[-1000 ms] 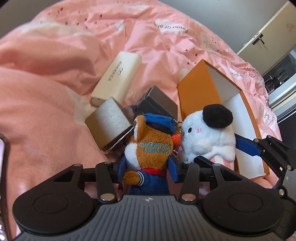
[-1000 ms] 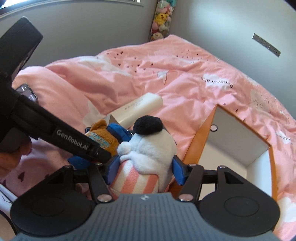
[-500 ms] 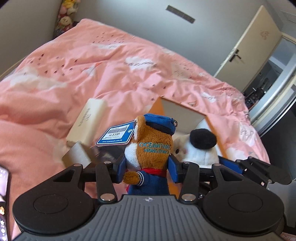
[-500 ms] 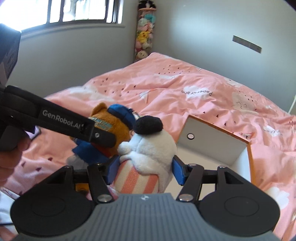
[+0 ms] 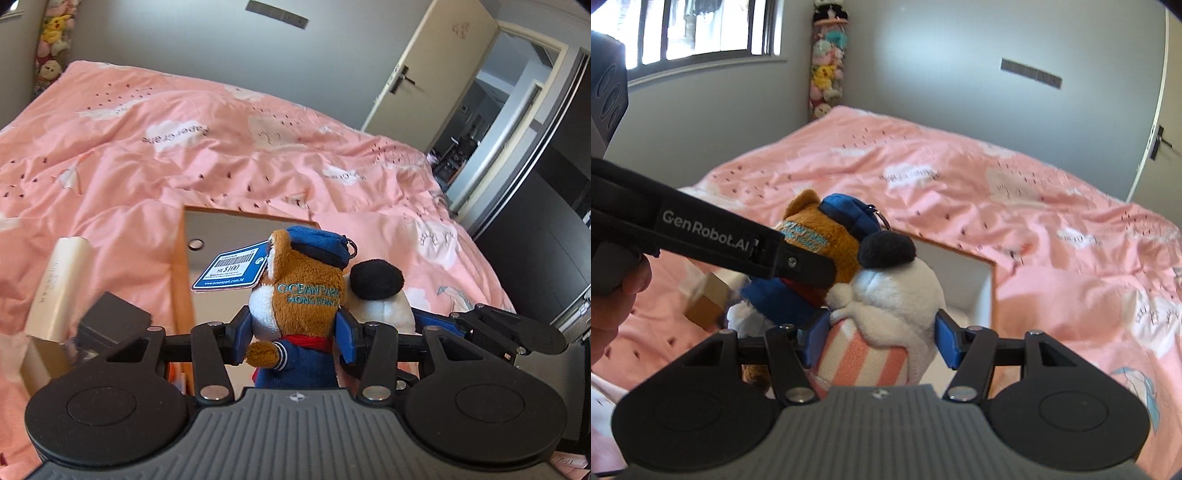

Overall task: Organize objects
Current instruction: 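Carry both plushes over the orange box and lower them inside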

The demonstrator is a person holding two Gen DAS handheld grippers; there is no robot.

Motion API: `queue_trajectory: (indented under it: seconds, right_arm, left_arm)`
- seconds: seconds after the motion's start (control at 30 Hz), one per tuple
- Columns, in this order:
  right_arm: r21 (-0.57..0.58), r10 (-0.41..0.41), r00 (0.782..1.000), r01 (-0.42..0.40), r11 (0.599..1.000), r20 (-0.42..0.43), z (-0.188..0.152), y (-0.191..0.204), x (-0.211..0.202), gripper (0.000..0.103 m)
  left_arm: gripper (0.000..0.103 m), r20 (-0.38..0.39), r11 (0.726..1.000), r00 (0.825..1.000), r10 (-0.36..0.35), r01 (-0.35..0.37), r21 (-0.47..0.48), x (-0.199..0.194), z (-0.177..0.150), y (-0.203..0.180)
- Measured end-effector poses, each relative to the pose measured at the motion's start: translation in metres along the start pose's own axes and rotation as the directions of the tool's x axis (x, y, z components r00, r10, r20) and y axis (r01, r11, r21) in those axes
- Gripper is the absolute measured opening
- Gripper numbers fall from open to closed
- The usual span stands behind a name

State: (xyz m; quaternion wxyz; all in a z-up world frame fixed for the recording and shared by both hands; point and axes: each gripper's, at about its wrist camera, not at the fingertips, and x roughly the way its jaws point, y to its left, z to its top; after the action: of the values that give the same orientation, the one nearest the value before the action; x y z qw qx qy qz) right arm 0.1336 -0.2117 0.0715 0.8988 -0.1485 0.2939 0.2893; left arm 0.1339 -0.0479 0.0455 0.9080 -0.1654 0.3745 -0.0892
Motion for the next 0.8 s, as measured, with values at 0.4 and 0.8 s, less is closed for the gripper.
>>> queue_trajectory:
  seconds: [0.4, 0.8]
  right_arm:
    - [0.033, 0.03, 0.983, -0.024, 0.999, -0.183, -0.036, -0.049, 0.057, 0.062]
    - [0.124, 0.156, 0.947, -0.125, 0.984, -0.281, -0.039, -0.074, 0.093, 0.061]
  left_arm:
    - [0.053, -0.249, 0.997, 0.967, 0.052, -0.034, 0.076, 0.09, -0.01, -0.02]
    - [0.053, -0.428, 0.991, 0.894, 0.13, -0.106, 0.079, 0.15, -0.014, -0.006]
